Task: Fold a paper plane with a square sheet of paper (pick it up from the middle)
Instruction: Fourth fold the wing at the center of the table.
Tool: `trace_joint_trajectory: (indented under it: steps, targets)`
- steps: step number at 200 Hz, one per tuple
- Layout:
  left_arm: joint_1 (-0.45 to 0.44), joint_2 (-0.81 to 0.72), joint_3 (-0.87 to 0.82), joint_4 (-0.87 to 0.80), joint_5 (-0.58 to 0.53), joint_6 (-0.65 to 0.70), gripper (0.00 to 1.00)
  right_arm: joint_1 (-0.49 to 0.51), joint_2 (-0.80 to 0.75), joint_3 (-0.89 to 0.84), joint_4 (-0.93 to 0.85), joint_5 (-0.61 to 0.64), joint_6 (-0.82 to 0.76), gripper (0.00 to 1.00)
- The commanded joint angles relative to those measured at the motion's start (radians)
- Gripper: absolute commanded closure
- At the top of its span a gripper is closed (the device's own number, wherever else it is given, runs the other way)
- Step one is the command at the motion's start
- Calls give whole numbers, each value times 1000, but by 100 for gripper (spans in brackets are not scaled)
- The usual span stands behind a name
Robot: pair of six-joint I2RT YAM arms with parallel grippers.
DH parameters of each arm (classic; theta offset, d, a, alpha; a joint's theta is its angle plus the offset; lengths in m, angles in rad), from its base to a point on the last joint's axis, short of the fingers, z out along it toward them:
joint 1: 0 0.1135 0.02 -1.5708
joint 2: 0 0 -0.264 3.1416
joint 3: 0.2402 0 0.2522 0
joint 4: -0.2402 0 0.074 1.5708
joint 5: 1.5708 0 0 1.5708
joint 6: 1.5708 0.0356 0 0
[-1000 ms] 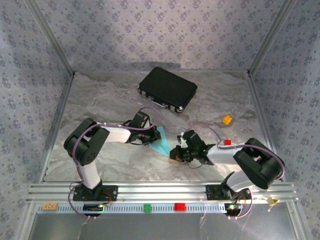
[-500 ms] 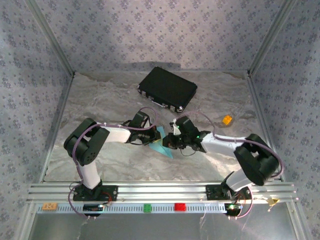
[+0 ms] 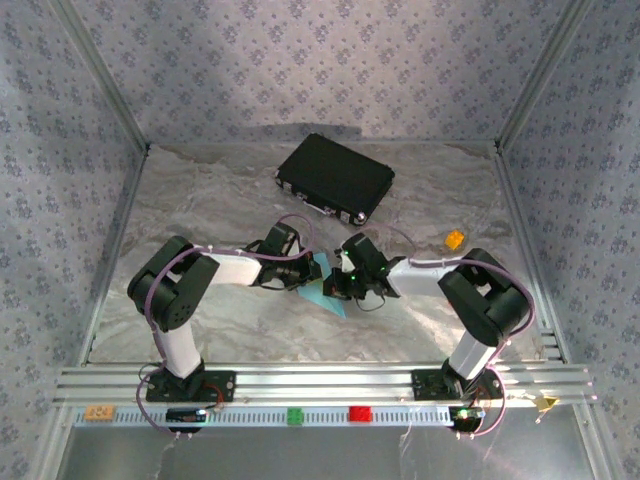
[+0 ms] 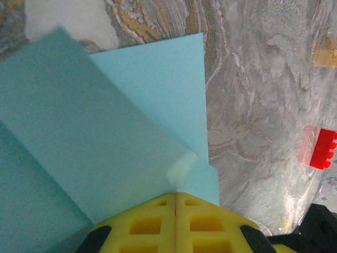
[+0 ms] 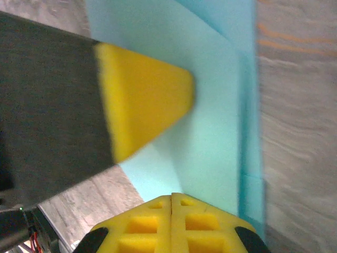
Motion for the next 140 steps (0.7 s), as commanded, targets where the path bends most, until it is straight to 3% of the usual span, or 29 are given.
trace_joint_trajectory:
  steps: [1,45,85,140]
  targets:
    - [1,24,2,-55,-20,33,96,-11,32,-99,70,4,64,99]
    - [3,16,50,-89,-4,73,95,-8,83,-220,261,-23,181,100]
    - [-3,-53,107,-166,-7,104,92,-3,79,-210,253,-12,198,100]
    - [-51,-73,49,-160,-28,35,96,-1,79,-205,250,2,211,100]
